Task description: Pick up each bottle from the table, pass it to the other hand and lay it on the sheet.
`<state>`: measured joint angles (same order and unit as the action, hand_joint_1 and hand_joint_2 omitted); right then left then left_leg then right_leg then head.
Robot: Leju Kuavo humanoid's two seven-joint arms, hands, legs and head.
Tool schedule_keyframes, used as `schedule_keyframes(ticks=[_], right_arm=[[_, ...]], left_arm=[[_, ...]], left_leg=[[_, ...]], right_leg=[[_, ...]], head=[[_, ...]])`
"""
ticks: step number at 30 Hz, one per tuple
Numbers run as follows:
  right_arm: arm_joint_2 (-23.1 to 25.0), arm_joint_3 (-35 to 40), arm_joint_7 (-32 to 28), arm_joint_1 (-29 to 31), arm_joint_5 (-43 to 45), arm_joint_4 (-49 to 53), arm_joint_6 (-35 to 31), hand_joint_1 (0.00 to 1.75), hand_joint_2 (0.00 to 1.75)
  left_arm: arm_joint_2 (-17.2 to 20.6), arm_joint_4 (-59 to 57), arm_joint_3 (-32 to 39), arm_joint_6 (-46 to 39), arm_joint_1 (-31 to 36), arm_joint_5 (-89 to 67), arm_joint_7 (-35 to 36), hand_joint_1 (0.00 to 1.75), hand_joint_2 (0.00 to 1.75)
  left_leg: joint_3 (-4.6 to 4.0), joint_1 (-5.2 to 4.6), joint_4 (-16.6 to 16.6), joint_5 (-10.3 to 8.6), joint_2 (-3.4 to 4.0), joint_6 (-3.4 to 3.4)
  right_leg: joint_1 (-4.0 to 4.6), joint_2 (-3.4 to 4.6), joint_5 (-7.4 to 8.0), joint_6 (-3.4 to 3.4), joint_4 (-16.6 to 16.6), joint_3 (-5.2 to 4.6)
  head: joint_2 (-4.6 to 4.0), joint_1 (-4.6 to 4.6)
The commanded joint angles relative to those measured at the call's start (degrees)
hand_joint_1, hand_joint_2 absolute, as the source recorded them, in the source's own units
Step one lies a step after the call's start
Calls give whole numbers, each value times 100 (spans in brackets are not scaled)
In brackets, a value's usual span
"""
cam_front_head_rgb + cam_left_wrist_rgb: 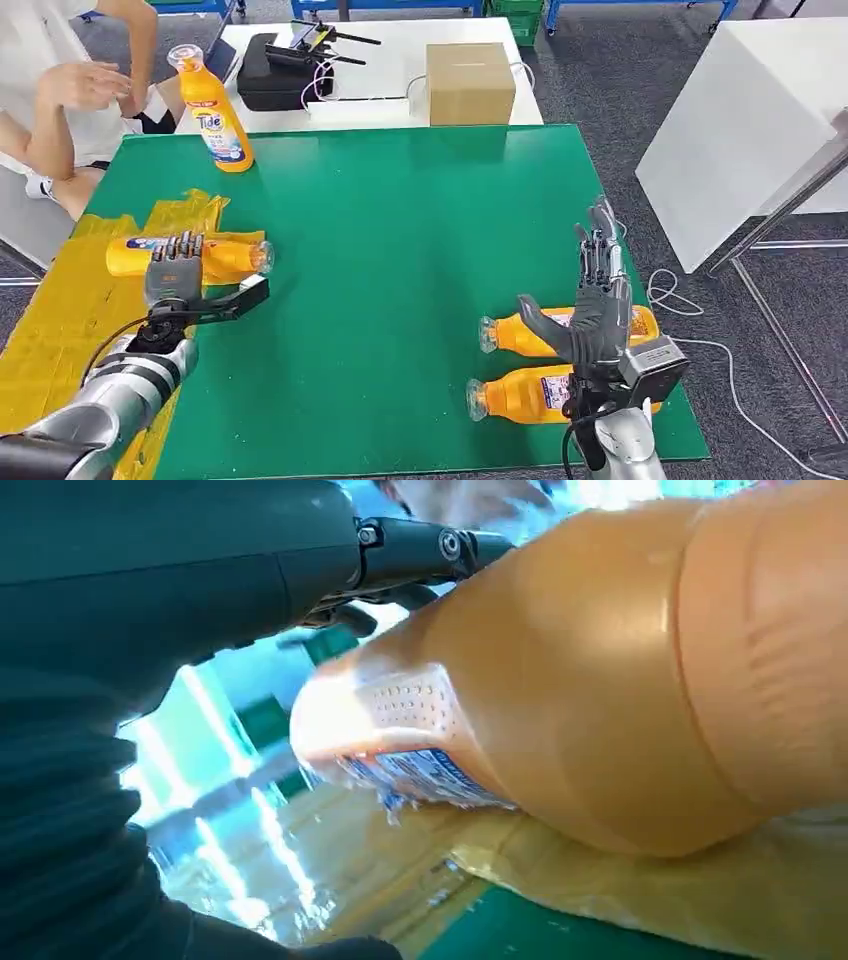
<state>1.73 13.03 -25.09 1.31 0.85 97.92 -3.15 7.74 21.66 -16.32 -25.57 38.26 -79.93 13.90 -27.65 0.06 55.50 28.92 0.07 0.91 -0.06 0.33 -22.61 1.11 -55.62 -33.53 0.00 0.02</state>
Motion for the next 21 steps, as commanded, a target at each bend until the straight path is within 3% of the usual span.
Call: schedule_keyframes(ticks=[1, 5, 6, 8, 13, 17, 21], right_arm=[[-15, -209, 16, 16, -86, -247, -33, 0, 175], [-18, -216, -6, -5, -115, -256, -60, 0, 175], [-11, -226, -35, -37, -160, -223, -119, 0, 175], [-12, -237, -42, -81, -191, -189, -164, 0, 175], [17, -299, -41, -182, -275, -117, -275, 0, 175], [38, -342, -41, -292, -342, -51, -339, 0, 175], [24, -324, -54, -321, -473, -29, -416, 0, 175]], left_arm=[[-664, 341, 1296, -983, -240, 1258, -1919, 0, 175], [-737, 503, 1313, -1048, -257, 1382, -2031, 0, 175], [-829, 909, 1401, -1202, -401, 1882, -2561, 0, 175], [-932, 1383, 1377, -1143, -526, 2338, -2935, 0, 175], [-953, 2772, 970, -143, -927, 3496, -3012, 0, 175], [-900, 3809, 691, -105, -1278, 4057, -3109, 0, 175], [-893, 4144, 666, -132, -1417, 4271, -3180, 0, 175]], left_leg=[[13, 7, -8, 0, -10, -2], [9, 3, -2, 2, -13, 0], [9, 8, -1, 5, -10, -1], [10, 8, -2, 8, -7, -2], [2, 8, 3, 8, -16, -2], [-3, 9, 4, 10, -4, -3], [-3, 8, 3, 10, -4, -4]], right_leg=[[7, -12, 2, 6, 17, 21], [4, -14, -3, 5, 8, 15], [8, -12, -4, 5, 11, 17], [8, -9, -5, 6, 11, 19], [9, -19, -9, 4, 8, 8], [10, -6, -5, 4, 7, 2], [9, -6, -6, 3, 6, -2]], head=[[0, 0], [0, 0], [0, 0], [0, 2], [0, 0], [0, 0], [0, -2]])
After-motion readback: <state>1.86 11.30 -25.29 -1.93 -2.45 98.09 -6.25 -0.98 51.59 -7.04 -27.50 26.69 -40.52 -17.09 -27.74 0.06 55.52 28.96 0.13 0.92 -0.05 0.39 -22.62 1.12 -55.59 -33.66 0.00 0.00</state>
